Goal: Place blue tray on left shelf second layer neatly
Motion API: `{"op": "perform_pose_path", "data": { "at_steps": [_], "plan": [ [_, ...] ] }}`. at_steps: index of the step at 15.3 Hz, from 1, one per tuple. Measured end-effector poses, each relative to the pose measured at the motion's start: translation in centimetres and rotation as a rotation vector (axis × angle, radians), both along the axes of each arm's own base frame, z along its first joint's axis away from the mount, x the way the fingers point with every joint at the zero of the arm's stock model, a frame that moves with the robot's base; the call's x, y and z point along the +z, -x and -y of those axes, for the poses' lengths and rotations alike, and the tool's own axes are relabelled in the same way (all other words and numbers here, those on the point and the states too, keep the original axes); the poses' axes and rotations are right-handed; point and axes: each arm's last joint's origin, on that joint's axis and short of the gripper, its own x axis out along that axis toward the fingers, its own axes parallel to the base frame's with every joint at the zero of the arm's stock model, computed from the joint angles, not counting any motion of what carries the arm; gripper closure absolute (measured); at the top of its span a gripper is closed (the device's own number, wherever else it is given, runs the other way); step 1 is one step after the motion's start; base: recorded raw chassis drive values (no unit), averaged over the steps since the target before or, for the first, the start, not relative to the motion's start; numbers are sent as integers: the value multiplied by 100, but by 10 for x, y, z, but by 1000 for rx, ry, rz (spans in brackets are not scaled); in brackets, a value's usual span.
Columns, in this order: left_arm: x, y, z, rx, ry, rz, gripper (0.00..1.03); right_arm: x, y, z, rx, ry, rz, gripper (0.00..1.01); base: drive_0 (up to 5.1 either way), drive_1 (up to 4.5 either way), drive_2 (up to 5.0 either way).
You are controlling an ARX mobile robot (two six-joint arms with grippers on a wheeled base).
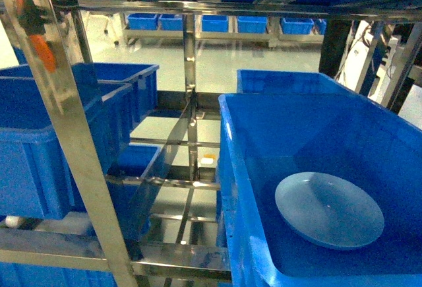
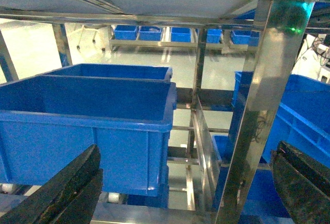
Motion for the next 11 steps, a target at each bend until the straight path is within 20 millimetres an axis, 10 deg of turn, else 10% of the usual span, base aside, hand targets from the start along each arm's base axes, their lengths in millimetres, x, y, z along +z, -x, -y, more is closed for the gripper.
{"op": "perform_pose_path", "data": {
  "at_steps": [9,11],
  "plan": [
    [0,0,0,0,0,0,5,0,0,0,0,-1,0,1,0,0,0],
    [0,0,0,0,0,0,5,0,0,0,0,-2,0,4,0,0,0]
  ]
}}
